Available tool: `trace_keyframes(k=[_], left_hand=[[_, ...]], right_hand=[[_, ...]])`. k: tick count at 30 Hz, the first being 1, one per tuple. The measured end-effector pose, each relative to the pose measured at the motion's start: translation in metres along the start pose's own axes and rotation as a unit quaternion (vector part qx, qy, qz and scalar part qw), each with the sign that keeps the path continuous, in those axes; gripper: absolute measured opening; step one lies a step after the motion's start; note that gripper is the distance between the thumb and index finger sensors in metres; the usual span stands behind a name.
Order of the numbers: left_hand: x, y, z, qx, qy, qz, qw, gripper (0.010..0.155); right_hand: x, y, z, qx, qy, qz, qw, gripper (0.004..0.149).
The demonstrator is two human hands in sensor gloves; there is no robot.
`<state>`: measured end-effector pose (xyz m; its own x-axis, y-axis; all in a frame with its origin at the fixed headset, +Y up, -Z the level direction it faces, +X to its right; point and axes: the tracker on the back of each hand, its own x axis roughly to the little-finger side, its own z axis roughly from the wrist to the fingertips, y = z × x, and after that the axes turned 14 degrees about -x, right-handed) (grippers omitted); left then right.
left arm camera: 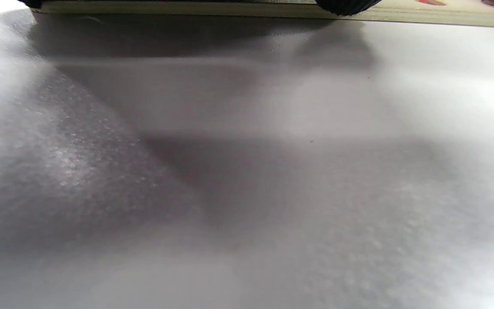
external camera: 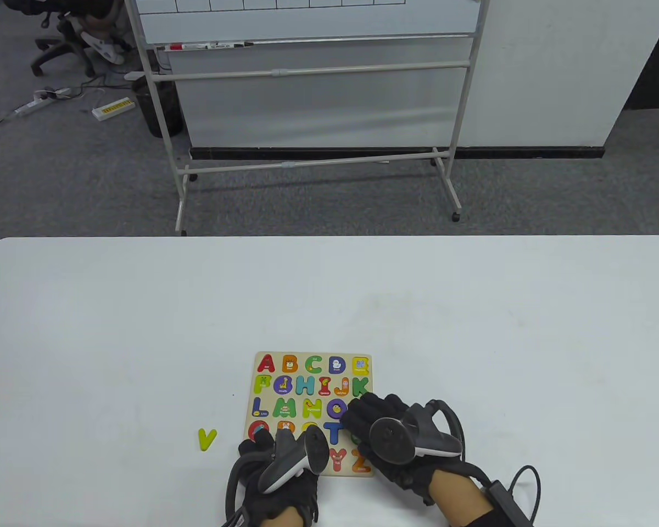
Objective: Hold alphabet puzzle board and insert letter blocks into matching slots
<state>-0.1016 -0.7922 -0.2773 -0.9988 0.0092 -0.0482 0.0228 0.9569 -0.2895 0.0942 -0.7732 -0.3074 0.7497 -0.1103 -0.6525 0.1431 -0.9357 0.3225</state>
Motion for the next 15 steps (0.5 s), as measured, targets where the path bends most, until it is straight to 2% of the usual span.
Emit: trace_keyframes(k=[3,7,15], left_hand=[[0.0,0.0,0.0,-0.001,0.0,0.002,1.0,0.081],[0.0,0.0,0.0,0.0,0.0,0.004,1.0,0.081],[0.0,0.0,0.0,0.001,0.0,0.0,1.0,0.081]], right_hand=[[-0.002,0.013,-0.006,-0.013,-0.021,-0.054,0.998,0.07],[-0.004,0.028,-0.009,-0.091,-0.055,-0.016,0.994,0.071],[-0.009,0.049,-0.008,-0.19,-0.046,-0.047,0.98,0.08]])
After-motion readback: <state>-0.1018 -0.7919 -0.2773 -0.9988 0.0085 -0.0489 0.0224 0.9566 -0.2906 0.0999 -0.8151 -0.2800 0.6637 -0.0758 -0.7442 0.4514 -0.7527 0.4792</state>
